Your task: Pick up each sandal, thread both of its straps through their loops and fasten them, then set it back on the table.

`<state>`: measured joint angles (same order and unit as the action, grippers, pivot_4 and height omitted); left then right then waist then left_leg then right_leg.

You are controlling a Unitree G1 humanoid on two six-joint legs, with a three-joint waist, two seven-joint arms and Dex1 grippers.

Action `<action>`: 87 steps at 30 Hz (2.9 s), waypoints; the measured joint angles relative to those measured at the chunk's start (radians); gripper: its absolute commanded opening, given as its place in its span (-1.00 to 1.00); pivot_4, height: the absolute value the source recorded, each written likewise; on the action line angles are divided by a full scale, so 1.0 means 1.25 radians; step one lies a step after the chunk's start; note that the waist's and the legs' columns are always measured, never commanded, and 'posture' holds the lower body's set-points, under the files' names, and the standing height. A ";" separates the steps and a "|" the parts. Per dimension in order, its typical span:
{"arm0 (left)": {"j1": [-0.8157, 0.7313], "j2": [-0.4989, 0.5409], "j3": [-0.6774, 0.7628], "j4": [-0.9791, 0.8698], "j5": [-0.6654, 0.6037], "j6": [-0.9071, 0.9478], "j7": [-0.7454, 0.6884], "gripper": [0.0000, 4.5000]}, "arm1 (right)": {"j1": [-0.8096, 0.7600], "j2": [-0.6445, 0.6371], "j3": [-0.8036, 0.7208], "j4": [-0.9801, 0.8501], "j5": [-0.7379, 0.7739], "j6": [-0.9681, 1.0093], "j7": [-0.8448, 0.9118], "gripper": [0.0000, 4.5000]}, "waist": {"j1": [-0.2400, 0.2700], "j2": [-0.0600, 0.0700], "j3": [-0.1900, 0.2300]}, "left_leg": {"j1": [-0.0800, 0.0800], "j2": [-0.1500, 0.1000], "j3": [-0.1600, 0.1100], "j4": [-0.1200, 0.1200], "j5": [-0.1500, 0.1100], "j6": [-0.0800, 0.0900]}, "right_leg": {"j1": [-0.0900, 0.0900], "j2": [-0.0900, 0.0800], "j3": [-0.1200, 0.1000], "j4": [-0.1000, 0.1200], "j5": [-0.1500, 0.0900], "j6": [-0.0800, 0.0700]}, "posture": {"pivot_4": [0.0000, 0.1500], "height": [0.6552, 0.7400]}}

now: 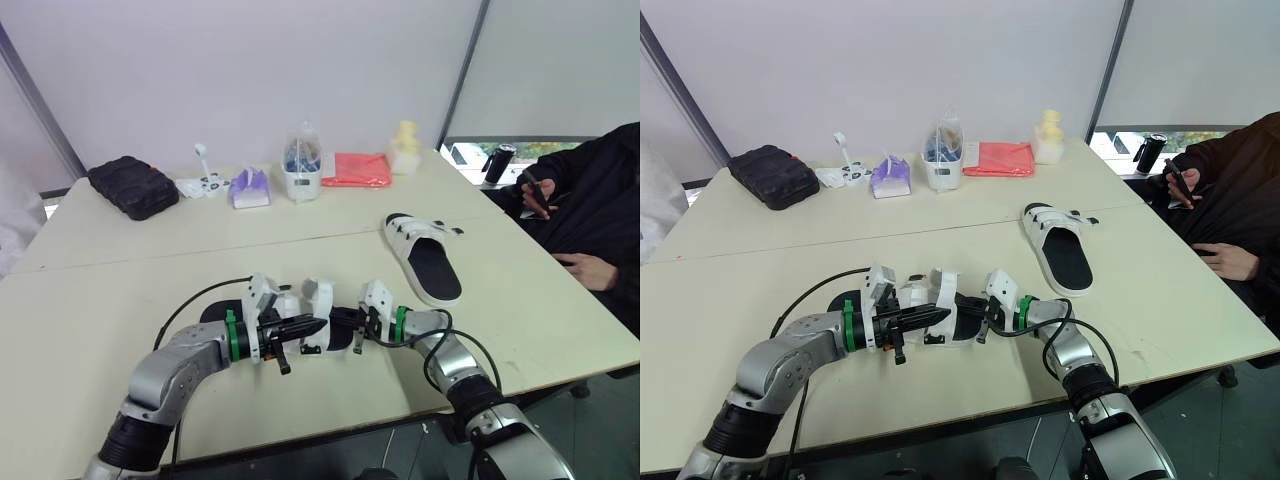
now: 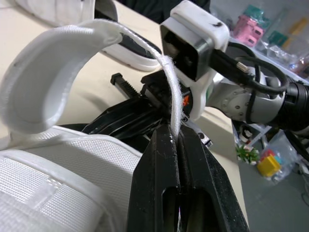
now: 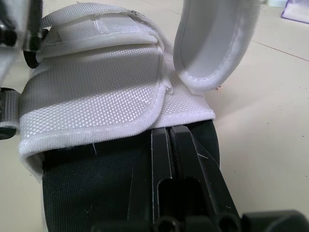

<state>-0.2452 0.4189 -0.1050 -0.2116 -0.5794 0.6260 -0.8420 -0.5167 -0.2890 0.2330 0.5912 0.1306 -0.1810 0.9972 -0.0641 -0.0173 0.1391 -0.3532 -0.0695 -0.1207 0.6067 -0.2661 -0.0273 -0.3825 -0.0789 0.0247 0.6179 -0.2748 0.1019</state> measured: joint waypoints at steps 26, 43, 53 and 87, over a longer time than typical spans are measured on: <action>0.031 -0.103 -0.036 0.089 0.140 -0.257 0.043 -0.99 | -0.002 -0.021 0.000 -0.001 0.000 0.000 0.013 -1.00 | 0.016 0.001 -0.001 | 0.000 0.000 0.000 0.001 0.000 0.000 | 0.001 0.000 0.000 -0.001 0.000 0.000 | 1.00 1.00; 0.129 -0.102 -0.035 -0.005 0.116 -0.247 0.070 -0.99 | 0.007 -0.026 0.000 -0.016 0.000 0.002 0.023 -1.00 | 0.017 0.002 -0.001 | -0.001 0.000 0.000 0.000 0.000 0.000 | 0.001 0.000 0.000 -0.003 0.000 0.000 | 1.00 1.00; 0.122 -0.084 -0.095 0.063 0.229 -0.457 0.047 -0.99 | 0.031 -0.065 0.000 -0.080 0.000 0.044 0.033 -1.00 | 0.041 0.004 -0.004 | -0.001 0.000 0.000 0.000 -0.003 -0.001 | 0.000 -0.001 -0.001 -0.004 -0.003 -0.001 | 1.00 1.00; 0.039 -0.009 -0.069 0.052 0.084 -0.255 -0.024 -0.04 | -0.004 -0.060 -0.001 -0.043 0.000 0.059 0.057 -1.00 | 0.037 0.005 -0.004 | -0.002 -0.001 0.000 0.002 -0.004 0.001 | -0.001 -0.001 -0.002 -0.003 -0.003 0.000 | 1.00 1.00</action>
<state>-0.1967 0.4071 -0.1913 -0.1469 -0.4739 0.3077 -0.8719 -0.5213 -0.3643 0.2316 0.5376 0.1305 -0.1068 1.0688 -0.0176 -0.0107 0.1341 -0.3555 -0.0704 -0.1212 0.6097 -0.2715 -0.0262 -0.3844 -0.0804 0.0228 0.6144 -0.2792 0.1022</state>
